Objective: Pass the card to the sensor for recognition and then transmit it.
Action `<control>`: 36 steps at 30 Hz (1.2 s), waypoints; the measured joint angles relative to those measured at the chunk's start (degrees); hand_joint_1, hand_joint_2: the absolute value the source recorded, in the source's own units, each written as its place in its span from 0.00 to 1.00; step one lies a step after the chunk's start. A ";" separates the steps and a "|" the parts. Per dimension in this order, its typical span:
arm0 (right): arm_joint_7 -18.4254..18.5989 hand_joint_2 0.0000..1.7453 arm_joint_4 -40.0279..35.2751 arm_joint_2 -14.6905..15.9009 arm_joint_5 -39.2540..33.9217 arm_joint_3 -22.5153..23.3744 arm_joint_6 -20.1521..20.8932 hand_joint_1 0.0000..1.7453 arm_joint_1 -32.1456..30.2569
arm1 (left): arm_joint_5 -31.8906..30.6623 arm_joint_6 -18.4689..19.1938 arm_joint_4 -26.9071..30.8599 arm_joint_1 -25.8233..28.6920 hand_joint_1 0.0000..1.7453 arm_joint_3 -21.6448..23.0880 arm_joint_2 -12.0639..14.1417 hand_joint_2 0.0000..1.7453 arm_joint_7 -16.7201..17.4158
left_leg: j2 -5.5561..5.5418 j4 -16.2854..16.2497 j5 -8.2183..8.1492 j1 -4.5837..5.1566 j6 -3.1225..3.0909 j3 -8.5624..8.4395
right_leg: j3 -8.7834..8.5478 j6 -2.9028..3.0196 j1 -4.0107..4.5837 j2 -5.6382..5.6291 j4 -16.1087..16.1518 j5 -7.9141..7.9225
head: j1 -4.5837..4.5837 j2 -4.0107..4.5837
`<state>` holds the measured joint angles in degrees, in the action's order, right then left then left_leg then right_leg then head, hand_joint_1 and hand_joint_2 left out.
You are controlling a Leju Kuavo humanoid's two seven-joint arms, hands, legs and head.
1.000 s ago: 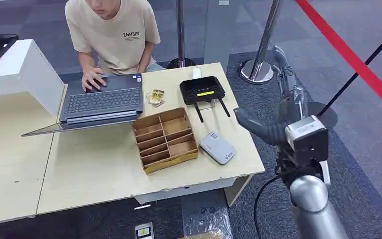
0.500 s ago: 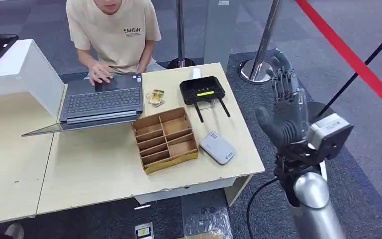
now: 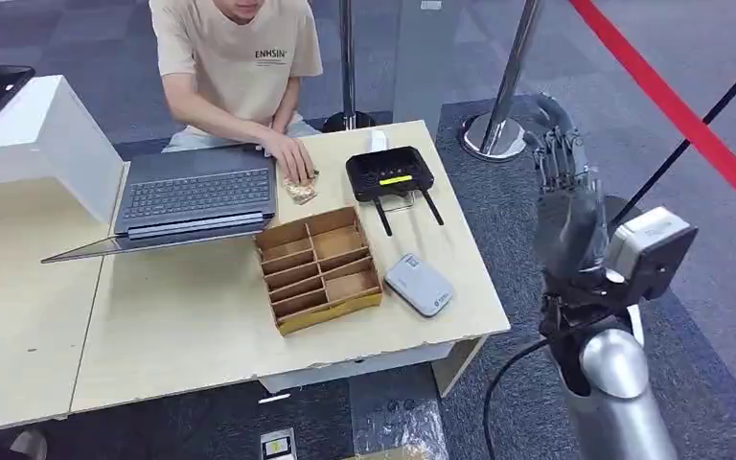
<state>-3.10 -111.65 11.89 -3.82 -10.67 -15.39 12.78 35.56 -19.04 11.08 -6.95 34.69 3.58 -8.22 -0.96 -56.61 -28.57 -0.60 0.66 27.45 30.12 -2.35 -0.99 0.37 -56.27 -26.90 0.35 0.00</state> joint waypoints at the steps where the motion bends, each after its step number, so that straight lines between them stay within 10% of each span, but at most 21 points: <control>1: -0.73 0.00 0.02 0.00 -0.73 0.22 0.00 0.00 -0.89 | -0.16 0.00 0.00 0.08 0.00 0.02 0.18 0.00 1.01 | -0.01 0.00 0.00 -0.01 0.00 0.02 | 0.00 0.00 0.00 0.00 0.00 0.00 | 0.00 0.00; 17: -3.43 0.00 1.12 0.42 -0.26 1.49 2.84 0.00 -1.13 | -1.03 0.42 0.00 0.04 0.00 0.04 1.27 0.00 -0.23 | 0.01 0.00 0.01 0.00 0.00 0.03 | 0.02 0.02 -0.01 -0.01 -0.01 0.02 | 0.02 0.00; 22: 0.41 0.00 1.99 1.22 16.23 1.09 1.79 0.00 1.60 | -1.09 0.66 0.00 -0.03 0.00 0.04 1.29 0.00 -0.37 | 0.01 0.00 0.01 0.00 0.00 0.05 | 0.01 0.02 -0.01 -0.01 -0.01 0.02 | 0.00 0.00; 23: 1.22 1.00 2.21 1.31 19.81 0.98 1.49 0.00 2.29 | -1.14 0.66 0.00 -0.02 0.00 0.04 1.29 0.00 -0.32 | 0.00 0.00 0.01 0.00 0.00 0.06 | 0.02 0.02 -0.01 -0.01 -0.01 0.02 | 0.04 0.00; 30: 4.96 1.00 5.49 2.64 45.12 -1.47 3.04 0.00 11.22 | -0.77 0.72 0.02 -0.85 0.00 0.04 0.92 0.00 -0.69 | 0.00 0.00 0.05 0.00 0.02 0.06 | -0.01 0.02 -0.01 0.00 -0.02 0.06 | 0.04 0.00; 36: 2.90 1.00 12.68 2.60 47.17 -4.92 3.17 0.00 17.07 | -0.18 1.42 0.00 -1.20 0.00 0.04 0.90 0.00 -0.41 | -0.04 0.00 0.06 -0.01 0.01 0.07 | 0.00 0.02 -0.01 0.01 -0.03 0.06 | 0.02 0.00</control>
<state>-0.20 -98.96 14.49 43.34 -15.59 -12.22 29.84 35.39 -17.62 11.08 -8.15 34.73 4.48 -8.63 -1.00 -56.61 -28.51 -0.61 0.67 27.53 30.12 -2.33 -1.00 0.38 -56.30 -26.83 0.37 0.00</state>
